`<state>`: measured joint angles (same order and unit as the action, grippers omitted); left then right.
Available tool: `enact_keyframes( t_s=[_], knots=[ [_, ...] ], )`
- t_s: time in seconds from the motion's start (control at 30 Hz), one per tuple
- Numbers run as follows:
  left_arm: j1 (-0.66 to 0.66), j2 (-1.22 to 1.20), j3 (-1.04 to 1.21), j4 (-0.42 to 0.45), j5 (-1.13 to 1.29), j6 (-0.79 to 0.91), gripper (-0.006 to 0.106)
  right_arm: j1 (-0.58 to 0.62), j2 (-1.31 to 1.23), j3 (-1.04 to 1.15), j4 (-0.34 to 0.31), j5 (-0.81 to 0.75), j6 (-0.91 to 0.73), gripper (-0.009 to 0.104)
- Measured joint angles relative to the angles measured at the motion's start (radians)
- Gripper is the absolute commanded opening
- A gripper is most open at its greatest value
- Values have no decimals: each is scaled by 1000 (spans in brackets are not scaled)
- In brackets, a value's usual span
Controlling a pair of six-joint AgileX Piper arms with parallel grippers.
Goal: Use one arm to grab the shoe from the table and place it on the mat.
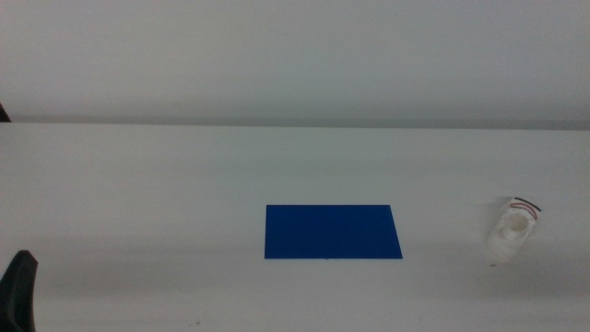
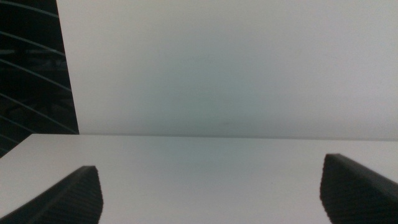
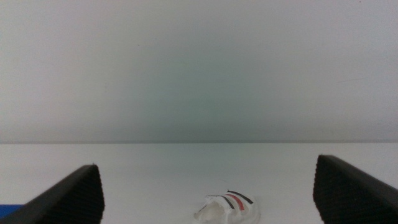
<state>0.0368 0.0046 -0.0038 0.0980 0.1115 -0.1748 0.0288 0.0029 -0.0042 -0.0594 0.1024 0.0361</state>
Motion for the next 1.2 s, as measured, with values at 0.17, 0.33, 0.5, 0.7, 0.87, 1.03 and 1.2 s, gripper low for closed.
enact_keyframes(
  t_s=[0.17, 0.33, 0.5, 0.7, 0.87, 1.03, 1.2],
  knots=[
    [0, 0, 0, 0, 0, 0, 94, 0, 0, 0, 5, 0, 0, 90],
    [0, 0, 0, 0, 0, 0, 94, 0, 17, -124, 59, 149, 0, 90],
    [0, 0, 0, 0, 0, 0, 94, 0, 183, -388, 143, 459, 49, 90],
    [0, 0, 0, 0, 0, 0, 94, 0, 497, -654, 168, 841, 78, 90],
    [0, 0, 0, 0, 0, 0, 94, 0, 721, -705, 174, 959, 93, 90],
    [0, 0, 0, 0, 0, 0, 94, -4, 899, -718, 186, 949, 108, 90],
    [0, 0, 0, 0, 0, 0, 94, -62, 1124, -837, 210, 973, 98, 90]
  ],
)
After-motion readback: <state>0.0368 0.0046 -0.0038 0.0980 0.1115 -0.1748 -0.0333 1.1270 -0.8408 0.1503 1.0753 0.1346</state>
